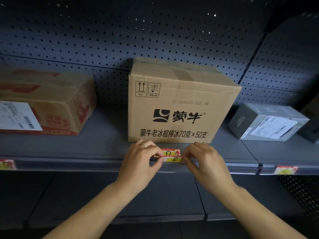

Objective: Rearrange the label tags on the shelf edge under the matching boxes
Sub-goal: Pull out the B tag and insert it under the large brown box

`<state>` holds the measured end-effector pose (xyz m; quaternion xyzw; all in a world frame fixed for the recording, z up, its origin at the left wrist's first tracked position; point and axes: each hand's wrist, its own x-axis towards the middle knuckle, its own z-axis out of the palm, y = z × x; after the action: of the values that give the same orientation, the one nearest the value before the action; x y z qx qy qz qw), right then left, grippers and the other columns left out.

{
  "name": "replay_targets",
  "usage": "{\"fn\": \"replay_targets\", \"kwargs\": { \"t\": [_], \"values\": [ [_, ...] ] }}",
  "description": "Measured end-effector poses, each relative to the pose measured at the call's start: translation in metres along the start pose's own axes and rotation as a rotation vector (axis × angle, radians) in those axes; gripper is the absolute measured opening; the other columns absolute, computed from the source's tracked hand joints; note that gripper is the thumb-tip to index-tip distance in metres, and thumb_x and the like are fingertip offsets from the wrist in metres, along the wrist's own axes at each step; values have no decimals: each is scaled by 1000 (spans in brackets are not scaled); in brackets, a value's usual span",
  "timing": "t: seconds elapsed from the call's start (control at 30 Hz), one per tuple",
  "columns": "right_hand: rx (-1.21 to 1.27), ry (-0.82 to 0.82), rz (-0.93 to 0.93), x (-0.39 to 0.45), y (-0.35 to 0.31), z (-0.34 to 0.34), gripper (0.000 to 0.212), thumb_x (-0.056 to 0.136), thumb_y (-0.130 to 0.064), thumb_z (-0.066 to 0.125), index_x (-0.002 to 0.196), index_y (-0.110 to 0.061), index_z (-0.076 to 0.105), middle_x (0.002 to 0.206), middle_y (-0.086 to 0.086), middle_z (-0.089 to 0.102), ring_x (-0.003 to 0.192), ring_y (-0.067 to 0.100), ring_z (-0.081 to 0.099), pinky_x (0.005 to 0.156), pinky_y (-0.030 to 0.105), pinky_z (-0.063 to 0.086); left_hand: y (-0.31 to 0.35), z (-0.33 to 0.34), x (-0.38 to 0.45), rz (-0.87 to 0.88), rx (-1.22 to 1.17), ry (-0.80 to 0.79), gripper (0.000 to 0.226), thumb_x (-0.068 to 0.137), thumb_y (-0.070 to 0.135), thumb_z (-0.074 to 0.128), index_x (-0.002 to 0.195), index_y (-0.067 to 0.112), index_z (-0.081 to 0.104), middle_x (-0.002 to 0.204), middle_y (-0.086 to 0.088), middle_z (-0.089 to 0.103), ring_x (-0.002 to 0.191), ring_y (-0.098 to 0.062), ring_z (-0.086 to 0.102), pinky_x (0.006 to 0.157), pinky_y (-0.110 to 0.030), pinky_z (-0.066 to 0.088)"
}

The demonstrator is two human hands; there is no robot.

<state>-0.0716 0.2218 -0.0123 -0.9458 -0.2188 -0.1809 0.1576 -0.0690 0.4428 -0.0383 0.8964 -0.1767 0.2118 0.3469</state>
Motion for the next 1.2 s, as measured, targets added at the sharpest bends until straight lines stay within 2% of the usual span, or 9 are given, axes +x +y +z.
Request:
{"fn": "replay_targets", "kwargs": {
  "t": [0.1,0.23,0.37,0.53,0.67,0.73,0.93,1.07,1.2],
  "values": [
    [36,8,21,0,1,4,12,87,-15,72,91,-24,65,90,-9,67,82,13,60,68,31,54,-2,2,1,-13,2,-4,5,84,27,75,83,24,71,91,17,60,91,-5,47,76,-26,45],
    [95,10,33,0,4,7,12,91,-15,70,94,-25,64,91,-10,64,82,14,60,67,36,56,-5,-2,5,-96,-82,-74,6,82,26,78,80,24,73,99,17,62,101,-3,49,80,-25,48],
    [87,31,-3,-3,3,15,9,93,-17,68,96,-24,63,92,-8,63,80,16,58,64,40,54,-7,-6,8,-97,1,-131,8,83,30,78,80,25,73,103,19,62,101,-1,46,81,-21,43],
    [87,25,29,-10,9,23,7,91,-20,68,93,-25,63,89,-8,62,81,16,59,64,42,55,-3,-3,4,3,123,-82,9,84,34,76,80,27,70,101,18,63,101,-6,48,86,-30,43],
    [126,62,37,-11,11,17,7,90,-19,68,94,-25,65,89,-11,63,82,14,60,65,40,56,-3,-4,3,49,64,-42,11,82,32,77,79,25,69,98,16,64,99,-8,51,82,-32,46],
    [97,73,26,-11,10,16,4,91,-25,64,94,-25,66,89,-9,64,80,15,60,64,40,56,-2,-3,3,57,82,-46,11,81,32,77,79,25,68,100,15,63,101,-9,51,82,-33,47],
    [79,69,40,-14,9,20,11,94,-31,56,95,-25,65,90,-8,63,80,17,58,65,41,53,-1,2,0,39,173,-48,12,79,30,80,81,26,69,104,14,63,102,-9,51,80,-31,47],
    [57,66,39,-12,9,22,3,93,-25,65,95,-23,65,90,-7,64,81,18,58,65,40,53,1,1,1,31,225,-60,12,78,30,81,78,26,69,104,14,64,102,-11,52,81,-32,46],
    [-6,43,1,-13,3,28,9,89,-19,74,91,-22,66,88,-6,64,77,17,57,62,38,52,-1,1,-10,23,287,-126,13,77,34,83,78,29,71,109,14,65,105,-11,55,84,-29,46]
  ]
}}
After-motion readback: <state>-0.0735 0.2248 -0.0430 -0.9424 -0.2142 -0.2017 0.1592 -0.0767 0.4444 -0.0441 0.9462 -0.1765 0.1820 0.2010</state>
